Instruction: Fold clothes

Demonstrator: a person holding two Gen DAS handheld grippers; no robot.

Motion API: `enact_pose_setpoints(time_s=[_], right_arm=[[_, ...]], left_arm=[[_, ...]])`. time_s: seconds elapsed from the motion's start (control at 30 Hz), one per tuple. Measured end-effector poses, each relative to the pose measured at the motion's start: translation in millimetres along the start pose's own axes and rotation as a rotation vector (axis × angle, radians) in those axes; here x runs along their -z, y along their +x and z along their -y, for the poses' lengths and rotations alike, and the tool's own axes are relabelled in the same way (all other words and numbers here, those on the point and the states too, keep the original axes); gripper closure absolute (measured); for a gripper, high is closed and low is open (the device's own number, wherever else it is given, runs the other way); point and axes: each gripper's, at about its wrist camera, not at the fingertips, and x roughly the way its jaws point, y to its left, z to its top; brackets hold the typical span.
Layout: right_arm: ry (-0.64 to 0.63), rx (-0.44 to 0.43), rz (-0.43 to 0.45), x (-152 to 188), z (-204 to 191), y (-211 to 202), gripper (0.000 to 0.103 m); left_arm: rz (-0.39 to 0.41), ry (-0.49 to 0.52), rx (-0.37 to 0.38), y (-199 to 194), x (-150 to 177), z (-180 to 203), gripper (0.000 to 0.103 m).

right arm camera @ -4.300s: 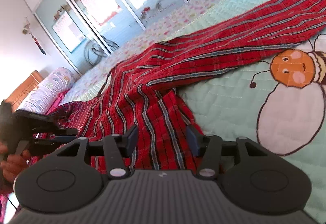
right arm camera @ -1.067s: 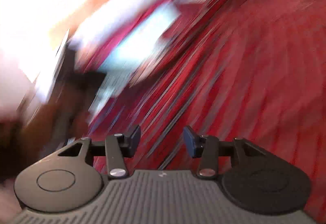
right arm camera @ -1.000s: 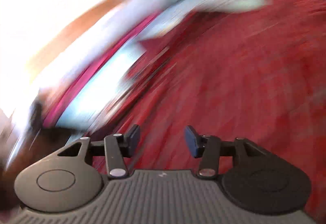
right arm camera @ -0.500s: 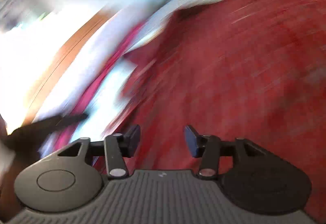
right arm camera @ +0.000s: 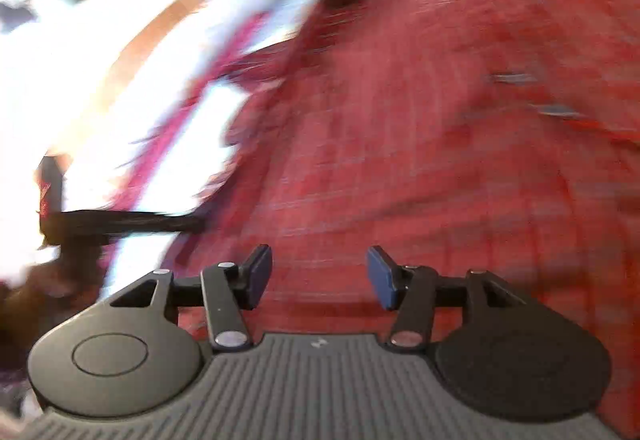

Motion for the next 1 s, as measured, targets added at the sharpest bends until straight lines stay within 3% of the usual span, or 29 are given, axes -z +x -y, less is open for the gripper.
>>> enact_pose_setpoints(time_s=[0.03,0.1,0.13,0.17,0.23,0.27,0.33,0.4,0.47,0.5,0.53,0.57,0.6,0.63,0.7,0.77,0.87,0.93,1.0], right_arm=[[0.024,-0.008,-0.075,15.1,1.2,3.1,0.047],[-0.003,-0.129,-0.217,52.6,-17.0,19.0,0.044],[-0.050,-0.194,-0.269,68.3,-38.3,26.8,0.039],[-0.092,-0.254,-0.318,82.1,-60.2,33.9,0.026],[-0.071,-0.408,-0.433,92.3,-85.2,48.7,0.032],[-0.075,-0.420,-0.444,91.0,-87.9,49.2,0.040],[-0.086,-0.405,-0.359,77.4,-76.6,38.0,0.042],[-0.035,-0.327,-0.233,57.2,-48.2,18.5,0.041],[0.007,-0.289,-0.258,49.1,-26.8,18.9,0.039],[0.027,-0.274,-0.281,45.9,-16.7,20.6,0.037],[0.019,-0.284,-0.385,54.5,-11.0,27.2,0.037],[0.006,-0.311,-0.432,55.8,-8.6,28.9,0.038],[-0.005,-0.342,-0.450,53.4,-7.0,28.4,0.038],[0.049,-0.378,-0.453,46.4,0.1,25.9,0.038],[0.170,-0.415,-0.317,20.7,26.6,3.0,0.038],[0.064,-0.346,-0.193,-2.6,39.2,-30.8,0.038],[-0.164,-0.252,-0.118,-28.7,43.0,-74.6,0.038],[-0.211,-0.267,-0.109,-31.8,54.6,-100.2,0.038],[-0.213,-0.359,-0.164,-23.3,62.6,-130.3,0.038]], left_arm=[[-0.039,0.013,0.027,7.2,9.2,9.0,0.053],[-0.163,0.067,0.009,28.0,38.2,17.4,0.058],[-0.140,0.096,-0.018,22.5,48.9,13.4,0.065],[-0.121,0.121,-0.048,16.9,58.7,9.0,0.070],[-0.146,0.088,-0.162,4.4,58.2,-6.8,0.083],[-0.138,0.065,-0.218,-6.6,55.2,-15.6,0.084],[-0.106,0.042,-0.223,-25.5,48.2,-24.9,0.080],[-0.074,0.029,-0.180,-34.4,41.0,-24.1,0.065],[-0.069,0.035,-0.120,-25.2,40.8,-12.7,0.050],[-0.109,0.067,-0.139,-9.3,44.4,-4.4,0.046],[-0.150,0.098,-0.158,6.6,48.1,3.8,0.046],[-0.183,0.129,-0.177,21.4,51.7,12.0,0.046],[-0.150,0.148,-0.198,24.5,54.3,19.6,0.045],[-0.106,0.154,-0.179,22.3,53.6,24.7,0.045],[-0.049,0.134,-0.121,15.8,48.9,28.4,0.045],[0.009,0.125,-0.077,8.0,44.4,32.4,0.045],[0.092,0.158,-0.025,-12.6,44.0,45.5,0.045],[0.129,0.164,0.048,-23.8,42.2,50.8,0.045],[0.139,0.188,0.156,-38.4,55.0,65.2,0.045]])
